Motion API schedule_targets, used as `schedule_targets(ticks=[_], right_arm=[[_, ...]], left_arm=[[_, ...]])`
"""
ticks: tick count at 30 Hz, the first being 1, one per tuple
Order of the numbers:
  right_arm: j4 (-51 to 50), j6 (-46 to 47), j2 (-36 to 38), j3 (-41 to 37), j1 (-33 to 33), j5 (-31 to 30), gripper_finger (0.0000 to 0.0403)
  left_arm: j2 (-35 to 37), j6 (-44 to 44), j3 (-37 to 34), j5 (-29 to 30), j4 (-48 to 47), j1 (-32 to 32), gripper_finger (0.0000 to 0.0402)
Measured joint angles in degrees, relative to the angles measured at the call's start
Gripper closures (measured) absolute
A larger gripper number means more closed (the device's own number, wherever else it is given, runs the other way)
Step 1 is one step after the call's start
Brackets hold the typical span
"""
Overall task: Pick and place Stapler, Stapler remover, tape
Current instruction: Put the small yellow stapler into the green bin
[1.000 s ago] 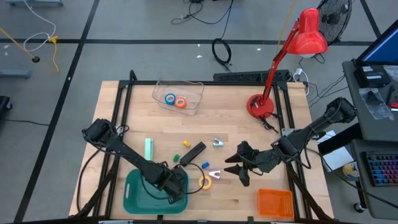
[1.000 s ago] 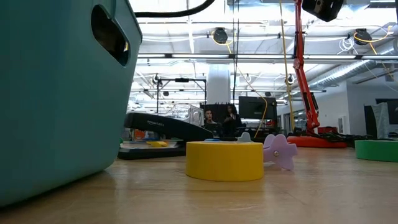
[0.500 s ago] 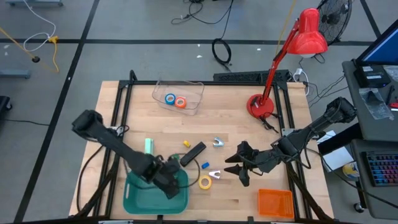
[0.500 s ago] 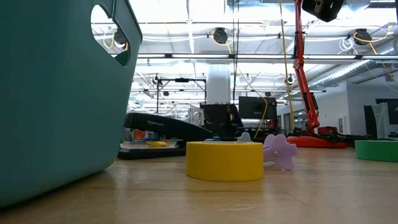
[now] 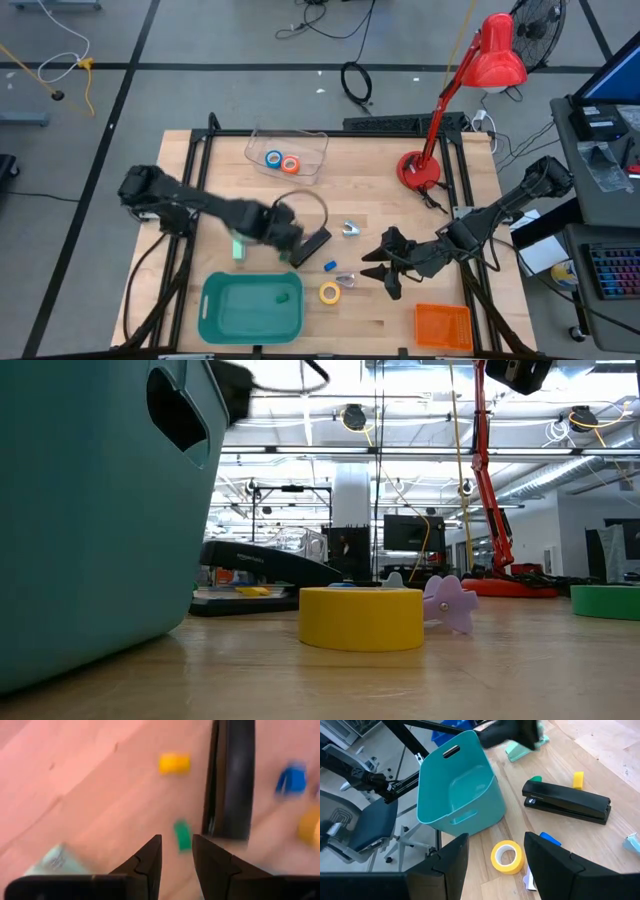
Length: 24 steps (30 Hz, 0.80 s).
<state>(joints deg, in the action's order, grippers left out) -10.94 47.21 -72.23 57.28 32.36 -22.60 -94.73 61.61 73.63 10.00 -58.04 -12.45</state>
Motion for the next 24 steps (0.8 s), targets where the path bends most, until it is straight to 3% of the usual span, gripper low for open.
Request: schedule_targets(ticks=[4, 6, 10, 14, 18, 24], right_arm=[[0.50, 0.16, 0.00, 0.00, 0.00, -0.06, 0.0218], [0.52, 1.01, 0.00, 0.00, 0.00, -0.09, 0.0218], [0.52, 1.59, 0.00, 0.00, 0.00, 0.00, 0.0218], [0.52, 2.56, 0.00, 0.00, 0.00, -0.01, 0.0218], [0.52, 3.12, 0.00, 0.00, 0.00, -0.25, 0.0218], [1.42, 3.13, 0.00, 0.00, -0.03, -3.37, 0.0218]], left_arm=[[-2.44, -0.20, -0.77, -6.89, 6.01, 8.36, 0.0293], [-3.54, -7.68, -0.94, -9.04, 10.62, 10.72, 0.0293], [-3.85, -32.08, -0.66, -11.07, 14.12, 11.16, 0.0293], [-3.90, -51.52, -0.74, -12.63, 9.40, 10.14, 0.0293], [-4.98, -60.77, -0.80, -12.39, 4.80, 9.74, 0.0293], [-7.96, -69.64, -0.68, -12.62, 6.52, 9.49, 0.0284]])
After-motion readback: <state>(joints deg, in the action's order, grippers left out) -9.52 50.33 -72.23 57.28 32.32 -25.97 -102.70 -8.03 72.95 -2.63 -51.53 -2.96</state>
